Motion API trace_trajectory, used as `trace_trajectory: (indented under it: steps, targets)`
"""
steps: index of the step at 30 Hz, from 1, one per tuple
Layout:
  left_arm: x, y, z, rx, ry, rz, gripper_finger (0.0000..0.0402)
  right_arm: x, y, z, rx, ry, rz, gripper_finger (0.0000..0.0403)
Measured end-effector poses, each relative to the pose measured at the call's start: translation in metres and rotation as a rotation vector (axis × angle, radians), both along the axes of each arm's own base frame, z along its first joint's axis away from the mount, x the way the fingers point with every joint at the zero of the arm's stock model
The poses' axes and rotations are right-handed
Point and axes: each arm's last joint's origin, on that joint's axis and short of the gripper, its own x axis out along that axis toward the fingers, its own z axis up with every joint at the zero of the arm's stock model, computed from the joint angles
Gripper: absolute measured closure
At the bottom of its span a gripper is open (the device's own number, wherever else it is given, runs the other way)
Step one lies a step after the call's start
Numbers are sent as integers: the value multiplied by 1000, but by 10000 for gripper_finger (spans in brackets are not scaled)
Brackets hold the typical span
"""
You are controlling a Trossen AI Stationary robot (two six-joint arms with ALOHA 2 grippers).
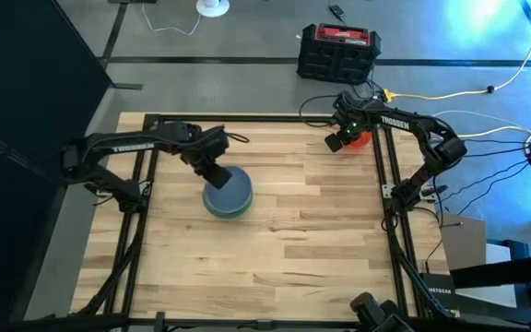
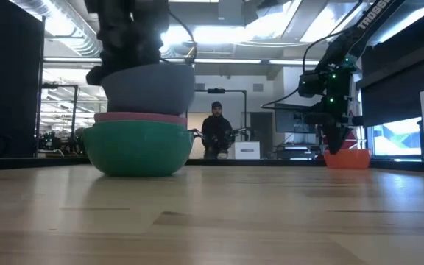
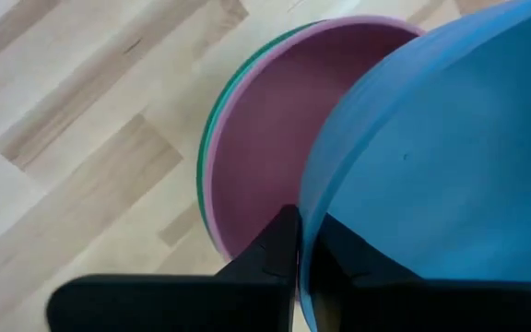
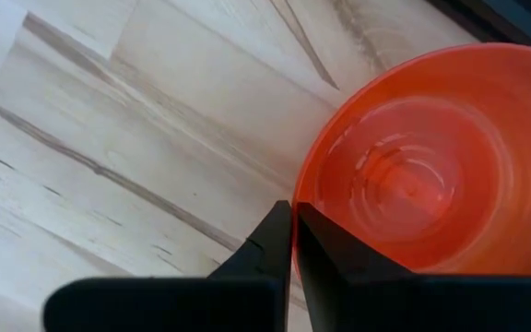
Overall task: Nest bowls inside each other
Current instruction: Stack the blue bowl on top of the pink bowl
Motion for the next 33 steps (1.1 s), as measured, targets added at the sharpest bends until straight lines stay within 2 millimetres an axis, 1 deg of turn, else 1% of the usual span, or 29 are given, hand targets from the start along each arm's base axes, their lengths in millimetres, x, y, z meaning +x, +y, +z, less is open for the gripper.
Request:
trace_trajectory:
  steps: [4,12,21,25,28,30,33]
  targets:
    - [3,2,-8,-3,38,-31,401,1,1,0,2,2,6,403]
    - [-2,10,-10,18,72,-59,401,29,25,5,-15,-7,123,403]
    - [-7,20,-12,38,110,-90,401,57,55,12,-36,-21,255,403]
    - [-8,24,-11,50,100,-96,401,80,78,33,-104,-45,361,403]
    - [-9,26,-13,52,101,-106,401,98,93,55,-156,-71,422,403]
    - [-10,25,-18,40,108,-107,401,107,103,70,-183,-70,454,403]
    - [-16,21,-35,-8,140,-116,401,120,116,95,-235,-103,500,403]
